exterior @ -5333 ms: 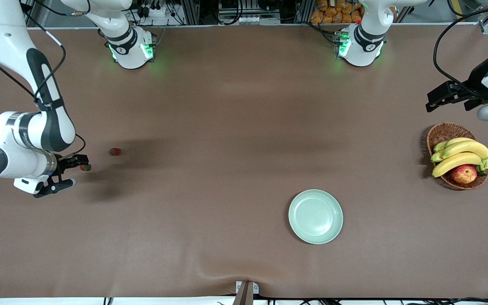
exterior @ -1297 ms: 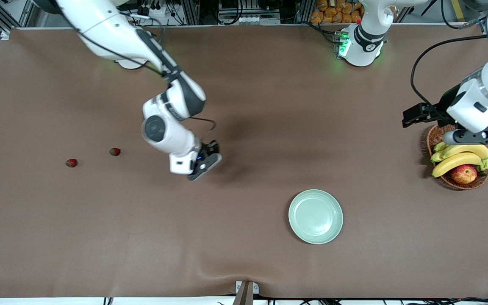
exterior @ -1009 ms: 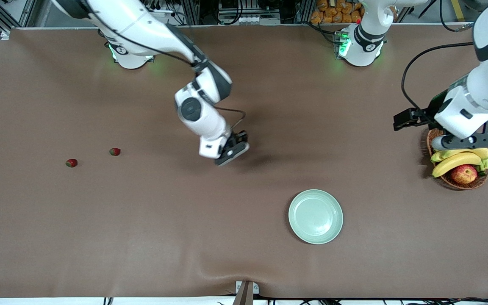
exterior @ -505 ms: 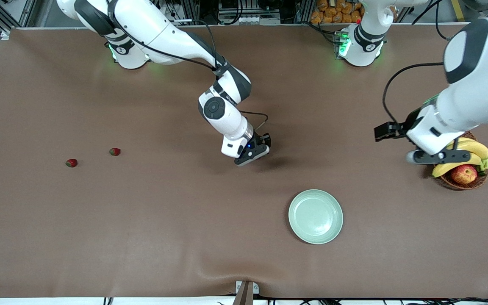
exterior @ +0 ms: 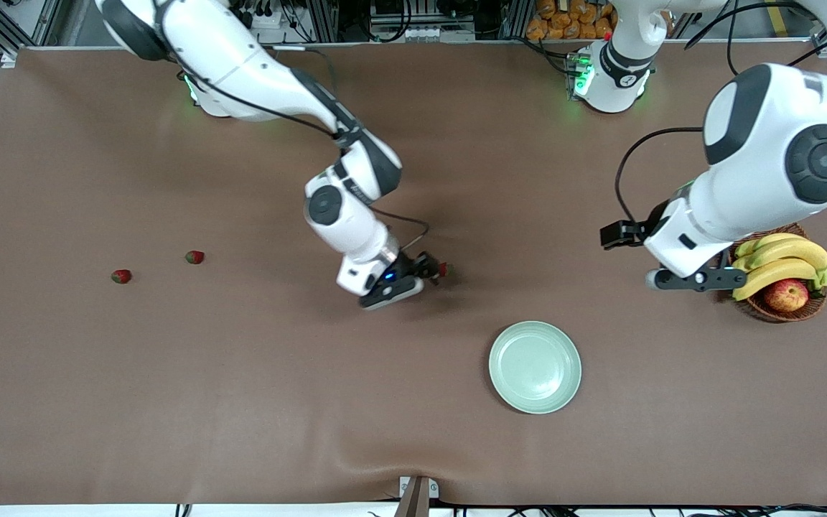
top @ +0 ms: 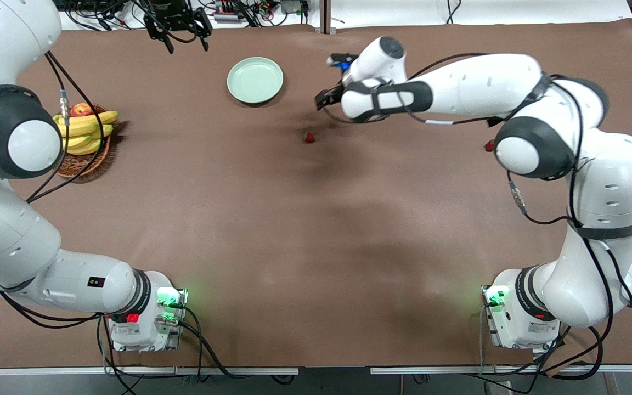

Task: Collect all strawberries into plate
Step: 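Carry the strawberry toward the table middle and release it there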

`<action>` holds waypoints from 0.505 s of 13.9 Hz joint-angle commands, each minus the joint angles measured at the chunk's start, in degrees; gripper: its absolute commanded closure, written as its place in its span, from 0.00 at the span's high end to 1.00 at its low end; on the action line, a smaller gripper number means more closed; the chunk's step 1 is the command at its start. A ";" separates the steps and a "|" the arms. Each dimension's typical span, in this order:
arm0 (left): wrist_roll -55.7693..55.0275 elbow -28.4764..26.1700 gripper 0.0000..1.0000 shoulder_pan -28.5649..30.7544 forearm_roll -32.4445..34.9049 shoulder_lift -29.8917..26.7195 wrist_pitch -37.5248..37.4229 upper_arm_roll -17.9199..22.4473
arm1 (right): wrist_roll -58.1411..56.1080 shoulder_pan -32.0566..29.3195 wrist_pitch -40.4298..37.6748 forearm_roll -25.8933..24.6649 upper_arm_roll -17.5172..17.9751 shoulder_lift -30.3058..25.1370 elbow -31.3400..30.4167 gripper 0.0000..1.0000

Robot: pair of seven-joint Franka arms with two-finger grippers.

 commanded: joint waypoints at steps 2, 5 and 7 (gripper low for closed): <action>-3.46 0.25 1.00 -2.90 -2.41 2.91 5.89 0.11 | -6.31 -8.67 -0.05 -0.07 0.82 -13.23 -16.86 1.00; -3.82 0.52 1.00 -4.66 -3.10 5.45 10.72 0.02 | -7.01 -12.98 -0.83 -0.07 0.64 -20.53 -25.92 1.00; -5.04 0.52 1.00 -6.76 -4.34 7.47 13.98 0.11 | -7.27 -16.58 -1.01 -0.16 0.64 -24.14 -31.28 1.00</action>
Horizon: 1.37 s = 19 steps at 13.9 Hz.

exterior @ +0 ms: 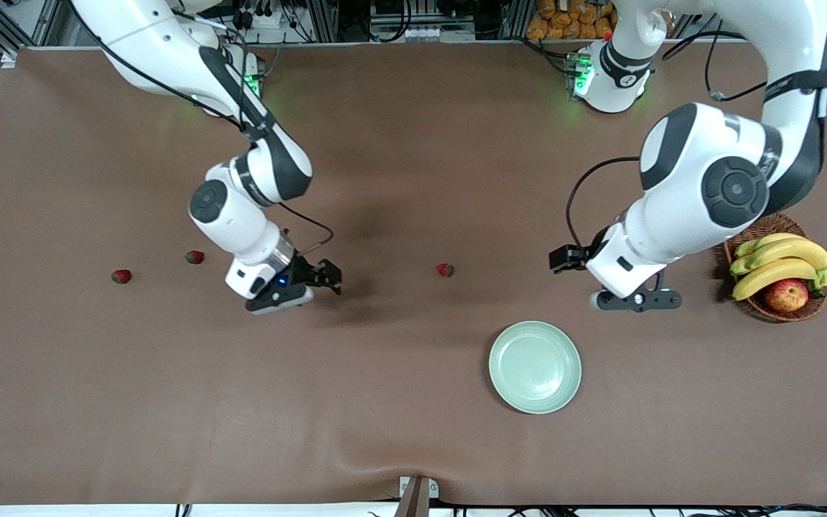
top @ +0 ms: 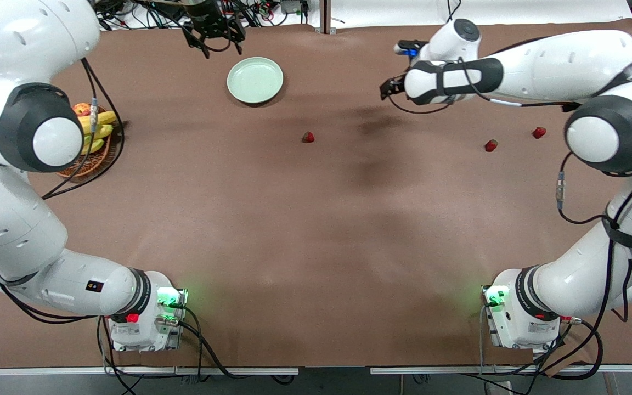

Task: Collect all strawberries into plate
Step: 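Grasp the placed strawberry with the left gripper while the right gripper grasps another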

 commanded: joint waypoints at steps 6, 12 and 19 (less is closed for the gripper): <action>-6.91 0.67 1.00 -8.13 -0.92 8.18 11.98 0.48 | -11.95 -17.38 -17.12 -0.34 0.69 -12.20 -10.64 1.00; -7.96 0.58 1.00 -13.32 1.72 13.02 14.00 0.56 | -12.40 -23.46 -23.47 -9.22 0.69 -8.17 -10.73 1.00; -14.98 0.31 1.00 -18.16 3.12 20.05 23.32 0.83 | -16.53 -28.04 -20.76 -16.16 0.69 -2.28 -10.38 1.00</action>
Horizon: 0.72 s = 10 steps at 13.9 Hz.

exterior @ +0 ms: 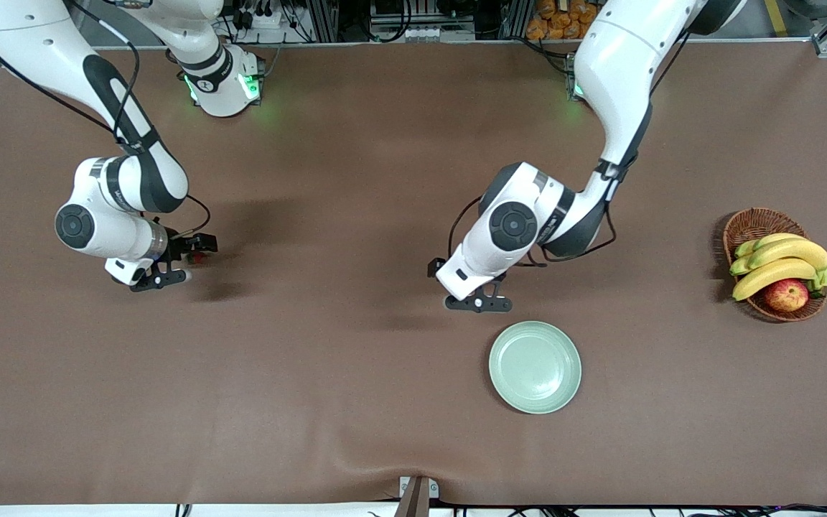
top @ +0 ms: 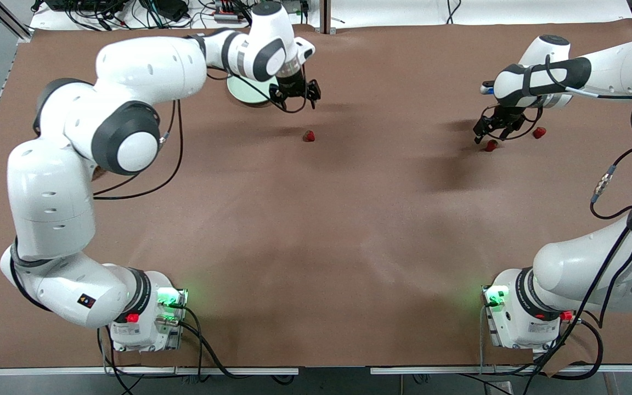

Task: Collect all strawberries into plate
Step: 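Grasp the placed strawberry with the left gripper while the right gripper grasps another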

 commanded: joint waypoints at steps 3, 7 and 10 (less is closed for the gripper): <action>-4.81 0.21 1.00 -1.99 3.72 2.42 2.14 0.59 | -0.46 -2.33 2.06 -2.02 1.03 2.22 0.26 1.00; -7.80 0.38 0.97 -4.19 3.81 4.00 2.23 0.67 | -0.64 -3.57 3.48 -2.02 1.03 3.28 0.35 0.97; -7.89 0.21 0.85 -4.63 3.89 4.97 3.01 0.76 | -2.13 -3.74 3.48 -2.10 1.03 3.28 0.96 0.40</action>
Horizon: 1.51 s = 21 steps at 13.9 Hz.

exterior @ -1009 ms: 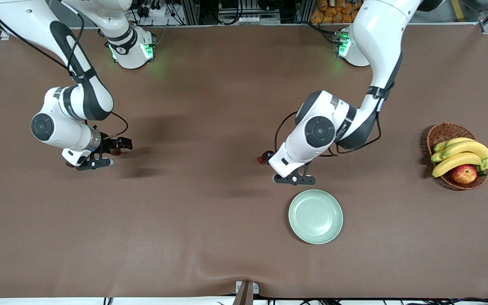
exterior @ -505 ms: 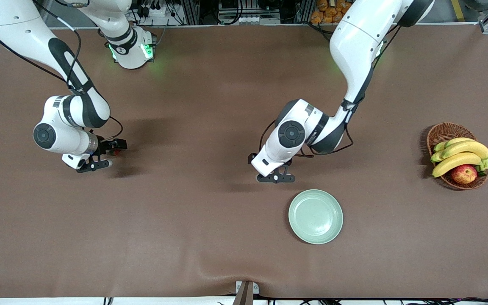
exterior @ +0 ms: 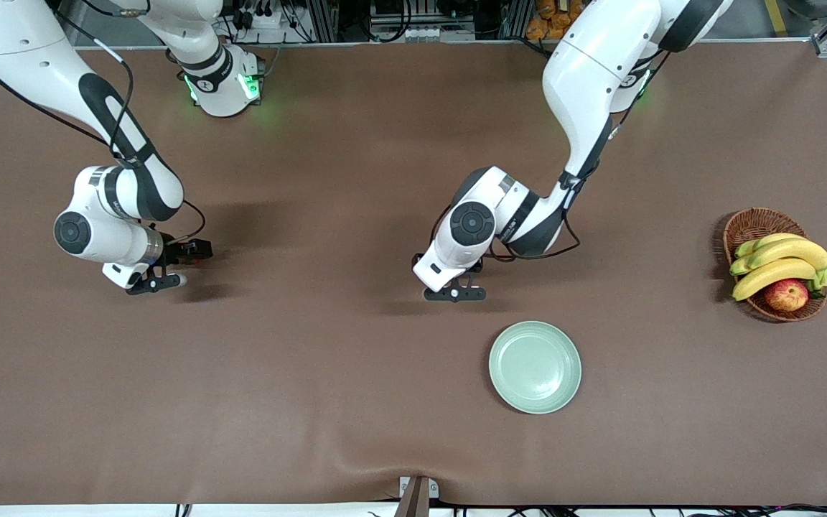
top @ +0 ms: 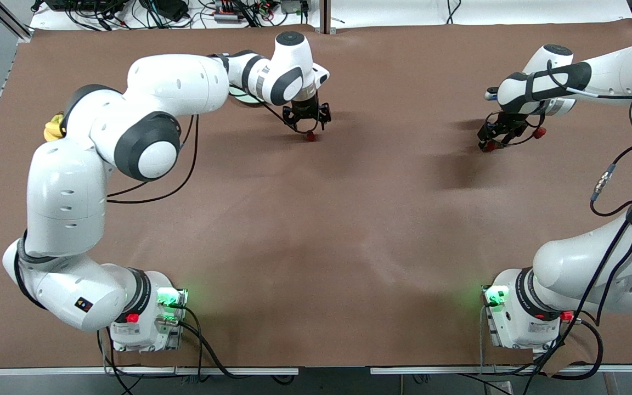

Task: Collect all strawberries into plate
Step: 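Grasp the placed strawberry with the left gripper while the right gripper grasps another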

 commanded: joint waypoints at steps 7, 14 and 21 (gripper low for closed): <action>-3.70 0.21 0.73 -1.56 2.84 1.93 1.33 0.65 | -5.09 -1.49 -0.40 -1.35 1.47 -0.95 1.55 0.00; -4.76 0.39 0.11 -2.09 3.72 2.46 1.85 0.65 | -8.35 -0.96 -3.74 -0.56 9.89 -3.51 9.37 0.00; -2.58 0.48 0.00 1.06 5.20 -1.04 -0.42 0.74 | -4.93 5.01 -1.38 4.36 17.47 -2.45 13.16 0.00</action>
